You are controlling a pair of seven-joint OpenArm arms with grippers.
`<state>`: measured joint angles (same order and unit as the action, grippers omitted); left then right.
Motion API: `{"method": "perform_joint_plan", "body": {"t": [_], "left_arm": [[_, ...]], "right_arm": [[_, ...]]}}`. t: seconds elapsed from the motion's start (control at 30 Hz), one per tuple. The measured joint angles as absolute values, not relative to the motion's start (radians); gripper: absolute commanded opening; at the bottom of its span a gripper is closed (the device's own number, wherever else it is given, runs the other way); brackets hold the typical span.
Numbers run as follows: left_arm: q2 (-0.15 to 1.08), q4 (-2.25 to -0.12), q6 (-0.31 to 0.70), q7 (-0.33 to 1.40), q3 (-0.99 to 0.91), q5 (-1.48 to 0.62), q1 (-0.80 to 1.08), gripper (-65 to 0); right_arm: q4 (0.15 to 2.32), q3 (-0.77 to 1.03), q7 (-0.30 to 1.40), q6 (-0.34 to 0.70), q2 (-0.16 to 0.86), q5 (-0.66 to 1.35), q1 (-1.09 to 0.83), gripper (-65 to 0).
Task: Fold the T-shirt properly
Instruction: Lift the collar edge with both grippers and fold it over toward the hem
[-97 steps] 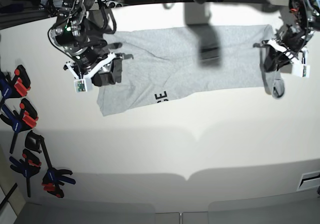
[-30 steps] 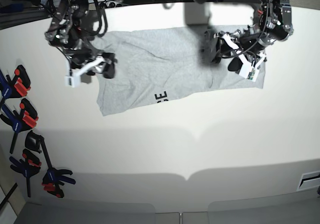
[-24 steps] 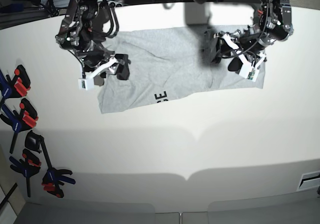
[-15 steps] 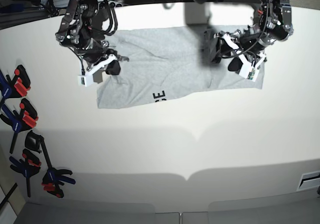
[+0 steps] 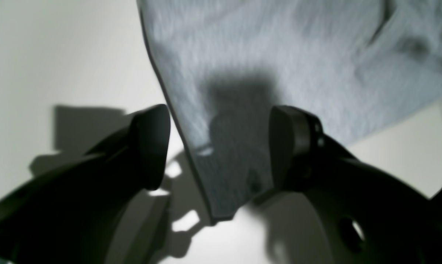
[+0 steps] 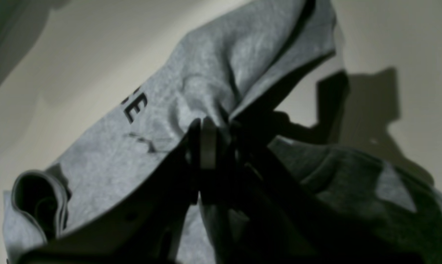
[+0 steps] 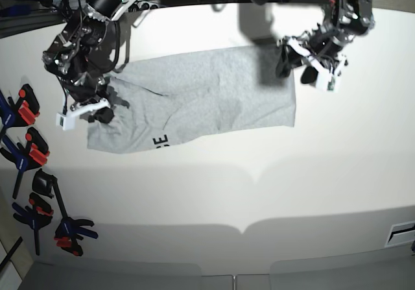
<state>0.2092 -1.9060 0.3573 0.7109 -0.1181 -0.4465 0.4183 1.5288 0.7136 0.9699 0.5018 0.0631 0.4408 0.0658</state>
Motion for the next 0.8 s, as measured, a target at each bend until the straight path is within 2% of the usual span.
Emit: {"method": "perform_joint_plan", "body": {"t": [0.17, 0.4, 0.5, 0.67, 0.8], "left_arm": [[0.211, -1.906, 0.242, 0.621, -0.017, -0.292, 0.411, -25.7], [0.211, -1.905, 0.107, 0.625, 0.133, -0.032, 0.337, -25.7], [0.211, -1.88, 0.097, 0.612, 0.171, 0.059, 0.318, -25.7], [0.211, -1.679, 0.095, 0.575, 0.204, 0.062, 0.275, -25.7], [0.21, -1.552, 0.093, 0.486, 0.23, 0.054, 0.197, -25.7]], "right_arm": [[1.591, 0.636, 0.989, 0.503, 0.049, 0.42, 0.064, -65.0], [1.701, 0.52, 1.043, 0.505, 0.051, 0.417, 0.064, -65.0], [1.782, 0.454, 1.077, 0.505, 0.05, 0.421, 0.064, -65.0], [1.915, 0.313, 1.174, 0.493, 0.05, 0.419, 0.064, -65.0], [1.94, 0.208, 1.188, 0.493, -0.006, 0.427, 0.064, -65.0]]}}
